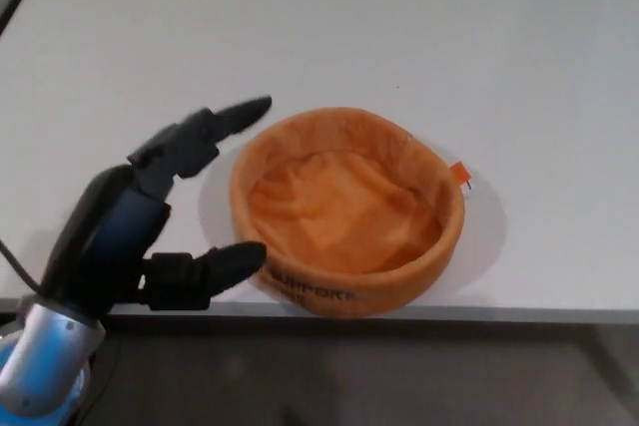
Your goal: A soft plate is kept in the center of the table close to the robot and the robot uses its left hand to pick up the plate, turns it upside down and places it back on the table
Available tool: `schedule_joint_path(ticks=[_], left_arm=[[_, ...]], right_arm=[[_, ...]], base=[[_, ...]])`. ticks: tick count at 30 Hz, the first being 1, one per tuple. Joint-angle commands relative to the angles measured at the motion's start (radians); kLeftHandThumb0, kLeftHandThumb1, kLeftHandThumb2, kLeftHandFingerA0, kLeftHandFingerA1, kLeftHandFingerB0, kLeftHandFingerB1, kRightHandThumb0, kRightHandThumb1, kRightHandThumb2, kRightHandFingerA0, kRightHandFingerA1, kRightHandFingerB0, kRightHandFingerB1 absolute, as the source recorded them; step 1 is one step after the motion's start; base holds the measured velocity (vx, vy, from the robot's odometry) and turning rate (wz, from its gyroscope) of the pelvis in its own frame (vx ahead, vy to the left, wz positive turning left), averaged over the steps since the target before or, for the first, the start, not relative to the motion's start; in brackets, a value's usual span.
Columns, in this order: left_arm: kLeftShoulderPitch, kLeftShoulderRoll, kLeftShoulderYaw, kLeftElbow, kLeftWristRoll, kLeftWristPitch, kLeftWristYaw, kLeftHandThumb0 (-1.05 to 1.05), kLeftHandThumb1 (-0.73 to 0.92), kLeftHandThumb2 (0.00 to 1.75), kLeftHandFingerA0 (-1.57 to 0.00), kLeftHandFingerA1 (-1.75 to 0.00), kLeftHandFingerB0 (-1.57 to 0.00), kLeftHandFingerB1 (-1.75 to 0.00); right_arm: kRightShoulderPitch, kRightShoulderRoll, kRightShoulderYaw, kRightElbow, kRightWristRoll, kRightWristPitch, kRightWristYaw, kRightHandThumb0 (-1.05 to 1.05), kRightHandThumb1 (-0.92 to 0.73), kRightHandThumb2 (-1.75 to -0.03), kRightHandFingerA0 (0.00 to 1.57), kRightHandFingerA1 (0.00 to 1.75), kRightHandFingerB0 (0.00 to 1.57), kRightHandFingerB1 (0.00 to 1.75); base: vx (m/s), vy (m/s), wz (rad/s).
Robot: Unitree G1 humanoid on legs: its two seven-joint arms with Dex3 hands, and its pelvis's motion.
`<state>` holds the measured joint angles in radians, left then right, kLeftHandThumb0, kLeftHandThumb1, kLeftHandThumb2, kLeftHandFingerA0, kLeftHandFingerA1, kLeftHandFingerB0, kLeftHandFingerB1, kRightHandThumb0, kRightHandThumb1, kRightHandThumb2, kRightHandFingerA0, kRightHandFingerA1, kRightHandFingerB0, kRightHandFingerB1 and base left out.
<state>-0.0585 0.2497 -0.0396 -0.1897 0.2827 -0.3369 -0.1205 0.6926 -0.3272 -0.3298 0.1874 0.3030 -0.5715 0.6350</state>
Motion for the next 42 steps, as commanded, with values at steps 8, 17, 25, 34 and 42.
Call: schedule_joint_path(ticks=[8,17,25,34,42], left_arm=[[-0.053,0.085,-0.142,0.095,0.282,-0.026,0.056,-0.95,0.81,0.66,-0.26,-0.36,-0.24,-0.28],[-0.175,0.086,-0.267,0.134,0.398,0.036,0.021,-0.93,0.76,0.64,-0.27,-0.37,-0.24,-0.28],[-0.218,0.095,-0.364,0.180,0.483,0.051,0.010,-0.92,0.74,0.64,-0.26,-0.37,-0.23,-0.28],[-0.317,0.148,-0.455,0.283,0.639,0.100,0.012,-0.95,0.79,0.65,-0.28,-0.39,-0.25,-0.29],[-0.397,0.192,-0.522,0.404,0.726,0.101,0.024,-0.92,0.77,0.65,-0.28,-0.42,-0.26,-0.30]], right_arm=[[0.021,-0.009,-0.012,-0.020,0.002,-0.008,-0.001,-0.82,-0.92,-0.71,0.29,0.36,0.07,0.21],[0.015,-0.013,-0.013,-0.024,-0.004,-0.002,-0.006,-0.83,-0.92,-0.69,0.30,0.35,0.09,0.22],[0.014,-0.016,-0.017,-0.024,-0.002,-0.010,0.000,-0.83,-0.92,-0.71,0.29,0.37,0.08,0.21],[0.001,-0.012,-0.014,-0.012,-0.013,-0.022,-0.007,-0.82,-0.92,-0.70,0.32,0.37,0.09,0.22],[0.006,-0.014,-0.013,-0.027,0.001,-0.001,-0.001,-0.81,-0.92,-0.70,0.29,0.36,0.08,0.22]], base=[[0.00,0.000,0.00],[0.00,0.000,0.00],[0.00,0.000,0.00],[0.00,0.000,0.00],[0.00,0.000,0.00]])
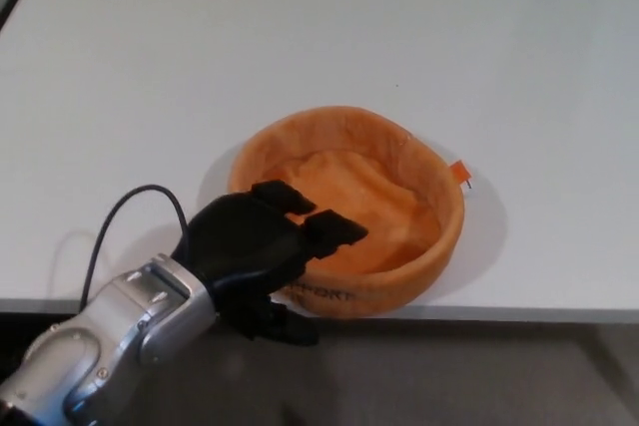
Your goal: A soft plate is kept in the center of the table close to the robot and the robot uses its left hand to pick up the plate, turns it upside down and places it back on the table
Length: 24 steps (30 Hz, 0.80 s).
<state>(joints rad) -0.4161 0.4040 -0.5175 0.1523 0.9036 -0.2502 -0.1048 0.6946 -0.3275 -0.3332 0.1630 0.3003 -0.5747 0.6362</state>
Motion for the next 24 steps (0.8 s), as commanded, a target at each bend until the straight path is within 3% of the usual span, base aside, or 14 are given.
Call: schedule_joint_path(ticks=[1,5,6,7,8,9,11,12,13,14,15,16,19,24], left_arm=[[-0.050,0.051,-0.063,0.072,0.130,0.006,0.007,-0.91,0.78,0.65,-0.28,-0.43,-0.24,-0.30],[-0.123,0.099,-0.180,0.115,0.278,-0.011,0.007,-0.91,0.78,0.64,-0.31,-0.44,-0.27,-0.32],[-0.131,0.101,-0.193,0.121,0.289,-0.006,0.007,-0.90,0.62,1.02,-0.29,-0.53,-0.21,-0.43],[-0.140,0.103,-0.206,0.129,0.301,-0.001,0.006,-0.90,0.62,1.02,-0.29,-0.53,-0.21,-0.43],[-0.147,0.102,-0.223,0.135,0.335,0.016,0.037,-0.89,0.79,0.63,-0.51,-0.64,-0.43,-0.42],[-0.151,0.103,-0.232,0.138,0.348,0.024,0.052,-0.89,0.79,0.63,-0.51,-0.64,-0.43,-0.42],[-0.158,0.104,-0.239,0.131,0.361,0.036,0.076,-0.78,0.73,0.62,-0.65,-1.05,-0.64,-0.78],[-0.158,0.103,-0.238,0.131,0.361,0.038,0.090,-0.78,0.73,0.62,-0.65,-1.05,-0.64,-0.78],[-0.162,0.102,-0.240,0.134,0.363,0.036,0.127,-0.64,0.67,0.60,-0.81,-1.41,-0.76,-0.85],[-0.177,0.090,-0.240,0.155,0.357,0.032,0.160,-0.51,0.48,0.94,-1.22,-1.38,-0.80,-1.04],[-0.189,0.074,-0.237,0.174,0.345,0.035,0.161,-0.51,0.48,0.94,-1.22,-1.38,-0.80,-1.04],[-0.198,0.073,-0.249,0.190,0.367,0.037,0.219,-0.50,0.65,0.62,-1.08,-1.75,-0.78,-1.69],[-0.196,0.078,-0.259,0.193,0.390,0.036,0.276,-0.48,0.73,0.62,-1.06,-1.75,-0.79,-1.75],[-0.203,0.069,-0.256,0.215,0.380,0.023,0.321,-0.49,0.71,0.62,-1.04,-1.75,-0.76,-1.74]], right_arm=[[0.006,-0.012,-0.008,-0.005,0.001,-0.003,-0.001,-0.81,-0.92,-0.70,0.30,0.38,0.09,0.22],[0.011,-0.016,-0.009,-0.018,-0.005,0.001,-0.005,-0.81,-0.92,-0.70,0.30,0.38,0.08,0.22],[0.010,-0.015,-0.009,-0.018,-0.003,0.001,-0.005,-0.81,-0.92,-0.70,0.30,0.37,0.08,0.22],[0.009,-0.012,-0.008,-0.018,-0.002,0.001,-0.005,-0.81,-0.92,-0.70,0.30,0.37,0.08,0.22],[0.004,-0.015,-0.008,-0.006,-0.017,-0.003,-0.012,-0.83,-0.92,-0.72,0.30,0.36,0.07,0.21],[0.002,-0.017,-0.008,-0.002,-0.024,-0.005,-0.016,-0.83,-0.92,-0.72,0.30,0.36,0.07,0.21],[0.003,-0.016,-0.008,-0.007,-0.017,0.004,-0.013,-0.83,-0.92,-0.72,0.29,0.36,0.07,0.21],[0.002,-0.015,-0.007,-0.006,-0.014,0.004,-0.011,-0.83,-0.92,-0.72,0.29,0.36,0.07,0.21],[0.000,-0.013,-0.007,-0.006,-0.011,-0.002,-0.009,-0.82,-0.92,-0.70,0.31,0.38,0.08,0.21],[-0.009,-0.011,-0.008,0.001,-0.009,-0.009,-0.009,-0.83,-0.92,-0.70,0.32,0.37,0.09,0.22],[-0.019,-0.013,-0.010,0.010,-0.008,-0.006,-0.010,-0.83,-0.92,-0.70,0.32,0.37,0.09,0.22],[-0.017,-0.017,-0.009,0.004,-0.013,0.011,-0.015,-0.84,-0.92,-0.69,0.32,0.35,0.08,0.21],[-0.011,-0.018,-0.008,0.006,-0.005,0.016,-0.005,-0.82,-0.92,-0.70,0.31,0.35,0.07,0.21],[-0.023,-0.015,-0.010,0.021,-0.008,-0.013,-0.004,-0.83,-0.92,-0.69,0.32,0.37,0.09,0.22]], base=[[0.00,0.000,0.00],[0.00,0.000,0.00],[0.00,0.000,0.00],[0.00,0.000,0.00],[0.00,0.000,0.00],[0.00,0.000,0.00],[0.00,0.000,0.00],[0.00,0.000,0.00],[0.00,0.000,0.00],[0.00,0.000,0.00],[0.00,0.000,0.00],[0.00,0.000,0.00],[0.00,0.000,0.00],[0.00,0.000,0.00]])
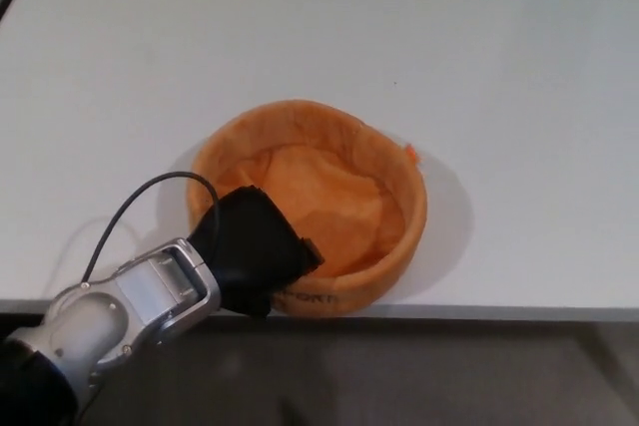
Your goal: A soft plate is kept in the center of the table close to the robot and the robot uses its left hand to pick up the plate, turns it upside down and places it back on the table
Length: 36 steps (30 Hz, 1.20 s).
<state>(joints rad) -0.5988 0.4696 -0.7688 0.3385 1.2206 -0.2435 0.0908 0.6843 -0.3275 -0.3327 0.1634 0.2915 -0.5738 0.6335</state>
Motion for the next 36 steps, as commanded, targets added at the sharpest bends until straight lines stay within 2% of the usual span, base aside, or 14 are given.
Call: schedule_joint_path(ticks=[1,11,13,16,18,19,22,26,30,32,35,36], left_arm=[[-0.019,0.001,-0.003,0.030,0.060,0.015,0.130,-0.49,0.71,0.62,-1.04,-1.75,-0.76,-1.74],[-0.014,-0.021,-0.004,0.054,0.048,-0.004,0.163,-0.47,0.69,0.62,-1.03,-1.75,-0.74,-1.71],[-0.014,-0.033,0.006,0.045,0.016,-0.018,0.135,-0.45,0.69,0.60,-1.01,-1.75,-0.69,-1.74],[-0.008,-0.058,0.032,0.038,-0.058,-0.033,0.068,-0.44,0.68,0.60,-1.00,-1.75,-0.69,-1.74],[0.019,-0.101,0.072,0.013,-0.152,-0.037,0.016,-0.44,0.61,0.60,-0.99,-1.75,-0.78,-1.69],[0.029,-0.111,0.081,0.007,-0.169,-0.043,0.016,-0.44,0.61,0.60,-0.99,-1.75,-0.78,-1.69],[0.062,-0.168,0.130,-0.038,-0.316,-0.024,-0.142,-0.40,0.63,0.59,-0.93,-1.75,-0.75,-1.68],[0.083,-0.216,0.157,-0.076,-0.385,-0.018,-0.184,-0.40,0.60,0.58,-0.89,-1.75,-0.75,-1.64],[0.098,-0.257,0.184,-0.137,-0.465,0.002,-0.266,-0.39,0.60,0.58,-0.88,-1.75,-0.73,-1.71],[0.101,-0.278,0.192,-0.167,-0.510,0.015,-0.314,-0.38,0.59,0.58,-0.88,-1.75,-0.75,-1.68],[0.112,-0.308,0.208,-0.226,-0.567,0.056,-0.381,-0.38,0.60,0.58,-0.90,-1.75,-0.73,-1.75],[0.117,-0.322,0.218,-0.249,-0.595,0.080,-0.409,-0.37,0.60,0.58,-0.90,-1.75,-0.73,-1.75]], right_arm=[[-0.011,-0.014,-0.011,0.015,0.000,-0.008,-0.005,-0.83,-0.92,-0.69,0.32,0.37,0.09,0.22],[0.000,-0.022,-0.010,-0.003,0.002,0.020,-0.004,-0.83,-0.92,-0.68,0.32,0.37,0.09,0.21],[0.001,-0.024,-0.010,-0.002,0.006,0.023,0.000,-0.81,-0.91,-0.68,0.32,0.35,0.08,0.21],[-0.007,-0.024,-0.009,0.016,0.005,0.014,0.004,-0.80,-0.91,-0.68,0.32,0.35,0.08,0.21],[0.007,-0.022,-0.008,-0.011,0.010,0.019,0.004,-0.80,-0.92,-0.68,0.32,0.37,0.08,0.21],[0.011,-0.020,-0.007,-0.015,0.012,0.017,0.006,-0.80,-0.92,-0.68,0.32,0.37,0.08,0.21],[0.000,-0.022,-0.009,0.016,-0.002,0.002,0.004,-0.80,-0.92,-0.68,0.33,0.36,0.09,0.21],[0.000,-0.024,-0.009,0.018,0.008,-0.003,0.014,-0.80,-0.91,-0.68,0.33,0.36,0.08,0.21],[-0.016,-0.027,-0.007,0.048,0.001,-0.007,0.016,-0.81,-0.91,-0.68,0.33,0.34,0.08,0.21],[-0.002,-0.031,-0.007,0.022,0.001,0.007,0.015,-0.82,-0.91,-0.69,0.32,0.36,0.07,0.21],[0.014,-0.030,-0.005,-0.019,0.025,0.054,0.017,-0.83,-0.90,-0.68,0.32,0.38,0.07,0.21],[0.018,-0.029,-0.004,-0.027,0.024,0.056,0.015,-0.82,-0.74,-1.09,0.25,0.51,0.03,0.22]], base=[[0.00,0.000,0.00],[0.00,0.000,0.00],[0.00,0.000,0.00],[0.00,0.000,0.00],[0.00,0.000,0.00],[0.00,0.000,0.00],[0.00,0.000,0.00],[0.00,0.000,0.00],[0.00,0.000,0.00],[0.00,0.000,0.00],[0.00,0.000,0.00],[0.00,0.000,0.00]])
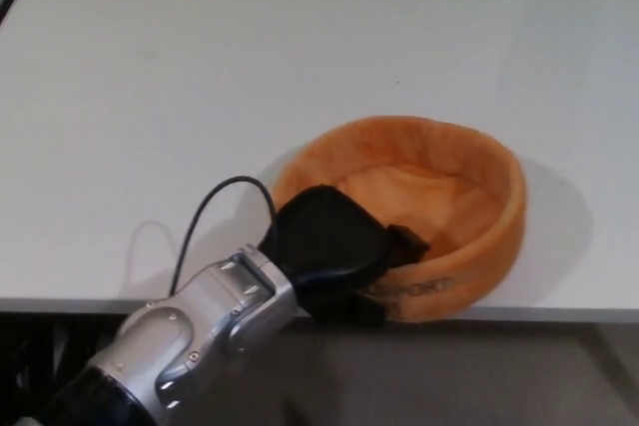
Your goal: A soft plate is kept in the center of the table close to the robot and the robot uses its left hand to pick up the plate, turns it upside down and places it back on the table
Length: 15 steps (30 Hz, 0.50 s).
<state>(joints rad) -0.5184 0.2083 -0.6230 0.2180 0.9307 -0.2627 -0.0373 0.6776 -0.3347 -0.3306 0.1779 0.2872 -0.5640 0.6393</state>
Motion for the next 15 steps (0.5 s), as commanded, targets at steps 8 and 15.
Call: schedule_joint_path(ticks=[8,15], left_arm=[[0.062,-0.173,0.138,-0.195,-0.544,0.198,-0.411,-0.30,0.60,0.57,-0.93,-1.75,-0.73,-1.75],[0.071,-0.302,0.214,-0.213,-0.727,0.275,-0.449,-0.32,0.58,0.57,-0.98,-1.75,-0.82,-1.75]], right_arm=[[0.034,-0.023,-0.008,-0.064,0.020,0.059,0.002,-0.82,-0.90,-0.68,0.30,0.36,0.05,0.20],[0.035,-0.020,-0.007,-0.089,0.035,0.093,-0.001,-0.83,-0.89,-0.68,0.32,0.37,0.05,0.21]], base=[[0.00,0.000,0.00],[0.00,0.000,0.00]])
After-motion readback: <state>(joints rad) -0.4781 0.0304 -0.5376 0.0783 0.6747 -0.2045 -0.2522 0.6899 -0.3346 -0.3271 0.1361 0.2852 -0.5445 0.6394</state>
